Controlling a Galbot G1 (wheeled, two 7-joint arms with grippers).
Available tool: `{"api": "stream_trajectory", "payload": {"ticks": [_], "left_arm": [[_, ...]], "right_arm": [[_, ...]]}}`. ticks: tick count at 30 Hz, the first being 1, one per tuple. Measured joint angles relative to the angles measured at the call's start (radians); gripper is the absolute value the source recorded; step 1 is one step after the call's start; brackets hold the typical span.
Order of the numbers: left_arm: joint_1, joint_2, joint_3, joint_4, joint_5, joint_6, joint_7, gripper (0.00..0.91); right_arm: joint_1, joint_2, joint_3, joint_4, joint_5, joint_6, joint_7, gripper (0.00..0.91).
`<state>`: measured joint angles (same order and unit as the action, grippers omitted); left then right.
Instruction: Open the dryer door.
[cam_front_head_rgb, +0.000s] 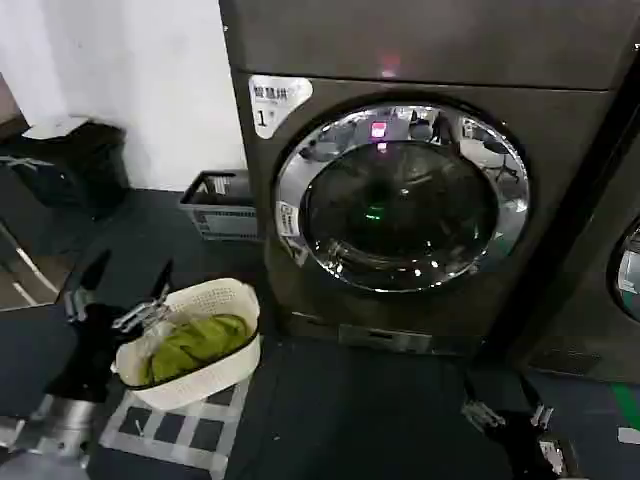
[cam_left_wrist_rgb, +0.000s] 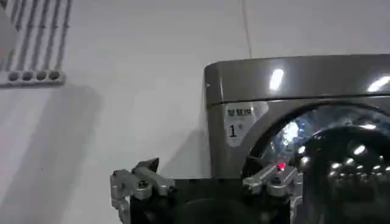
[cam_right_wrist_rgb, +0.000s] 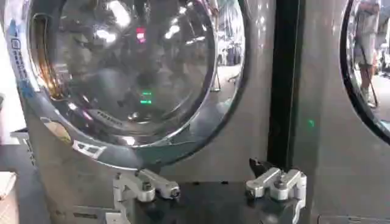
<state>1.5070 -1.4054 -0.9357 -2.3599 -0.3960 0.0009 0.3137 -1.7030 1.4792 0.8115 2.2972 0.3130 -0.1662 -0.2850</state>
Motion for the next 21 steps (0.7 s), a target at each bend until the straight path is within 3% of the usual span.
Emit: {"api": "stream_trajectory", "payload": {"ticks": [7,14,21], "left_arm": [[0.01,0.0,0.007,-0.007,0.005,0.01,0.014,0.907],[0.017,-0.003,0.006,-0.017,-0.004,0.03,0.009,0.907],[0.034,-0.007,-0.001,-0.03,-0.004,0.048,0.009,0.907]], "right_arm": [[0.114,-0.159,0.019,-0.042,0.134,-0.021,-0.111,0.907],[0.229,-0.34,-0.045,-0.091,0.197,-0.012,-0.127,0.907],[0.385,-0.488,-0.157,-0.165,0.281,-0.037,-0.142,0.907]]}}
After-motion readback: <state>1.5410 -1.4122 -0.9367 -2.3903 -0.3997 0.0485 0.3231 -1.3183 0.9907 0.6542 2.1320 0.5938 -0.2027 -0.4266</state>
